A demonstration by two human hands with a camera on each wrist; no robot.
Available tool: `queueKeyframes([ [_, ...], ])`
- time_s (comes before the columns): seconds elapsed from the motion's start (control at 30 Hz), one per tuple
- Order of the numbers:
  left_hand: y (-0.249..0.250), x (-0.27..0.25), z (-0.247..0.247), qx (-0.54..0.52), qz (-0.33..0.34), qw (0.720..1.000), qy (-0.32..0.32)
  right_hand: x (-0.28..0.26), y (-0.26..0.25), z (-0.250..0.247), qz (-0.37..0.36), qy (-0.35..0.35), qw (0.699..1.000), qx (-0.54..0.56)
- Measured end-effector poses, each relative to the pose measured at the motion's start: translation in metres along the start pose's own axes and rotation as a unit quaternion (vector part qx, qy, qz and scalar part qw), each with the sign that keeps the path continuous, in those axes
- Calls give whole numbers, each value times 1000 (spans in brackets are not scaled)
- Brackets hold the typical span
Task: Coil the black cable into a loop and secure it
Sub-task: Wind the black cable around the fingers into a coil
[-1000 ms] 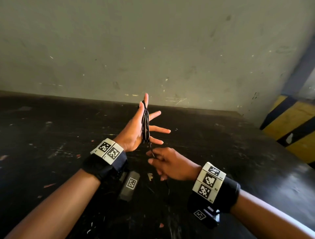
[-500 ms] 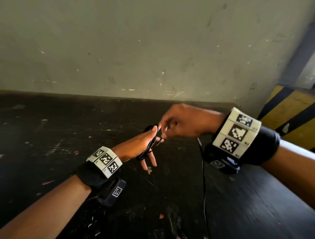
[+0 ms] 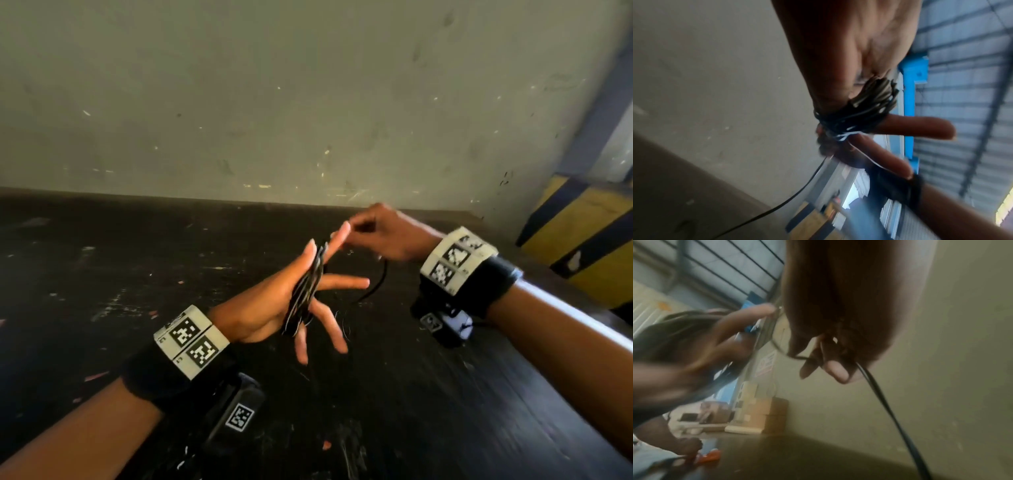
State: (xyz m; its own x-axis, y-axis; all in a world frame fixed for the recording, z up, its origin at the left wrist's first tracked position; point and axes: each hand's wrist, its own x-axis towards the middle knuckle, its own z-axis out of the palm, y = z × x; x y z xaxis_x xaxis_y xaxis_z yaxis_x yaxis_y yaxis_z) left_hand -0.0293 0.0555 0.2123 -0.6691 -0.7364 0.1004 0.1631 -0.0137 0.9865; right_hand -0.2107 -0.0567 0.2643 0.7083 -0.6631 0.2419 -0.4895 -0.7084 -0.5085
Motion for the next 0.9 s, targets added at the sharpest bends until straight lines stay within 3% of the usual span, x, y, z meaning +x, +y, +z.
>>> queueKeyframes([
  [0.1, 10, 8, -9, -80, 71, 994, 32, -7, 8, 36, 21, 35, 994, 100],
  [0.2, 19, 20, -22, -132, 125, 979, 92, -14, 6, 67, 55, 27, 986, 153],
  [0.4, 23, 37, -44, -23, 170, 952, 252, -29, -19, 103, 74, -117, 983, 118],
  [0.53, 13, 35, -55, 66, 136, 946, 287, -35, -37, 92, 52, -119, 989, 74],
  [0.67, -3, 28, -56, 199, 68, 938, 277, -35, -54, 62, 0, -147, 989, 6],
  [0.77, -18, 22, -50, 247, -7, 943, 223, -29, -62, 40, -50, -143, 986, -75],
  [0.9, -31, 16, -42, 190, -118, 964, 142, -13, -60, 1, -94, -114, 972, -184],
])
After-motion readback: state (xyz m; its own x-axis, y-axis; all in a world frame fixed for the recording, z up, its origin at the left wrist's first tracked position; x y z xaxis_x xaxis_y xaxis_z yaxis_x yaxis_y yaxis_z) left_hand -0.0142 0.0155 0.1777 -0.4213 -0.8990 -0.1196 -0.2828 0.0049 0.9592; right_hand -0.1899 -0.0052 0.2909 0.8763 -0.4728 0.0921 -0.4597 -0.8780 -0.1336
